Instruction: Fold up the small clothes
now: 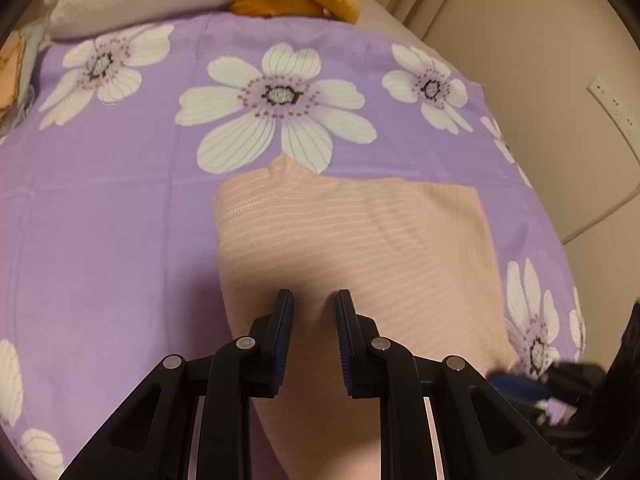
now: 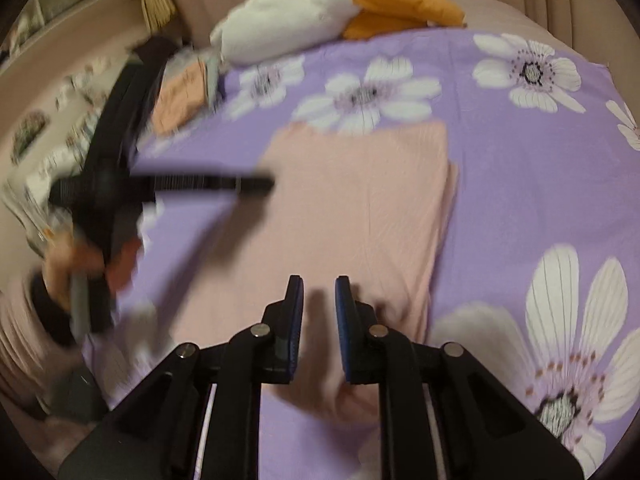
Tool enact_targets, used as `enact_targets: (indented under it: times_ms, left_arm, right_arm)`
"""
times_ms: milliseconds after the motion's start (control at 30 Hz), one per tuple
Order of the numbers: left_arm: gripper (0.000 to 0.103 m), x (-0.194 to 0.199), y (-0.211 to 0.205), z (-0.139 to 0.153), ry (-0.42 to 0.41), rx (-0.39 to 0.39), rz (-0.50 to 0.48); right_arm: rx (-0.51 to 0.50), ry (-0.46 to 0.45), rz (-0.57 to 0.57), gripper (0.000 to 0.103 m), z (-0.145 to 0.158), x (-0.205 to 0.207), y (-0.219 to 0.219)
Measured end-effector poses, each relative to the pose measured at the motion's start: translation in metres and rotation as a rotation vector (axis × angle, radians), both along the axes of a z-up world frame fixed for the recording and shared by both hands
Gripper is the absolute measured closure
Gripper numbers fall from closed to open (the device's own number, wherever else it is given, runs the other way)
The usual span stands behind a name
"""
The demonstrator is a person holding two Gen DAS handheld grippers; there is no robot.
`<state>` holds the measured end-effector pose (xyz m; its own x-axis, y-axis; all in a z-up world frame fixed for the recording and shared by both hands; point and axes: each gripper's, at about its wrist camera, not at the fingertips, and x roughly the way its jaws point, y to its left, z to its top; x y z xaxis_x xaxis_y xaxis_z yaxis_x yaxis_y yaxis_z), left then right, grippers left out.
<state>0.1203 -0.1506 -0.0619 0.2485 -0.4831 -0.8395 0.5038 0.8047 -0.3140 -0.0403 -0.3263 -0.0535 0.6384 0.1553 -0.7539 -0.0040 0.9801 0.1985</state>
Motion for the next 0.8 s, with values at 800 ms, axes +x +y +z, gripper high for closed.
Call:
enact_targets:
  times_ms: [800]
  left_arm:
    - [0.085, -0.062, 0.007, 0.005, -0.095, 0.069, -0.11]
  right_arm:
    - [0.105, -0.113, -0.208, 0.088, 0.023, 0.047, -0.05]
